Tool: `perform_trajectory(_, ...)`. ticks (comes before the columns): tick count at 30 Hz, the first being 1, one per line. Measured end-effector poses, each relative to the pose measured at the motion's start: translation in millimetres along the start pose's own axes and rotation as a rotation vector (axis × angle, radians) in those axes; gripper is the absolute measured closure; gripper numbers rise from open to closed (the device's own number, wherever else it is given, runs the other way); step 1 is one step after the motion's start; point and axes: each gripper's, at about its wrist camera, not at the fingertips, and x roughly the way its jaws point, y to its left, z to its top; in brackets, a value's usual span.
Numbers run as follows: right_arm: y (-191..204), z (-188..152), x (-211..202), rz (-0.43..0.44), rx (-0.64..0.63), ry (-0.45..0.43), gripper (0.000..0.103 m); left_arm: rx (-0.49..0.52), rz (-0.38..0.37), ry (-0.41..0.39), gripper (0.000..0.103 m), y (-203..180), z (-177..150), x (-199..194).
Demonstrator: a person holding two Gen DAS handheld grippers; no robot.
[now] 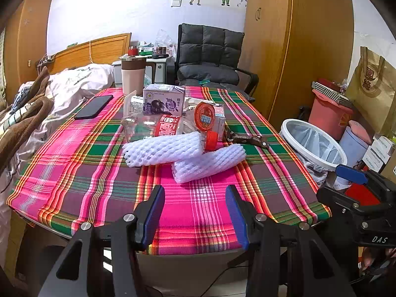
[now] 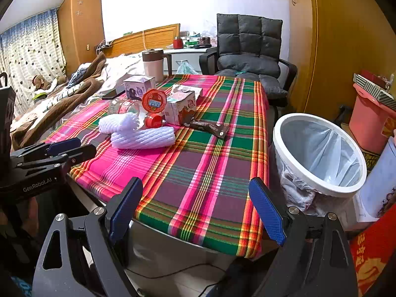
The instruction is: Collect trash
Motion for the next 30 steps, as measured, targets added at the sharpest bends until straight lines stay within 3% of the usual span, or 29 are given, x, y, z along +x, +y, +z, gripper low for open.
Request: perform_trajectory(30,-0.6,-0.3,-0.1,0.0,0.003,0.003,0.015,0.005,-0.008,0.007,0.052,-1.6,0.6,0.0)
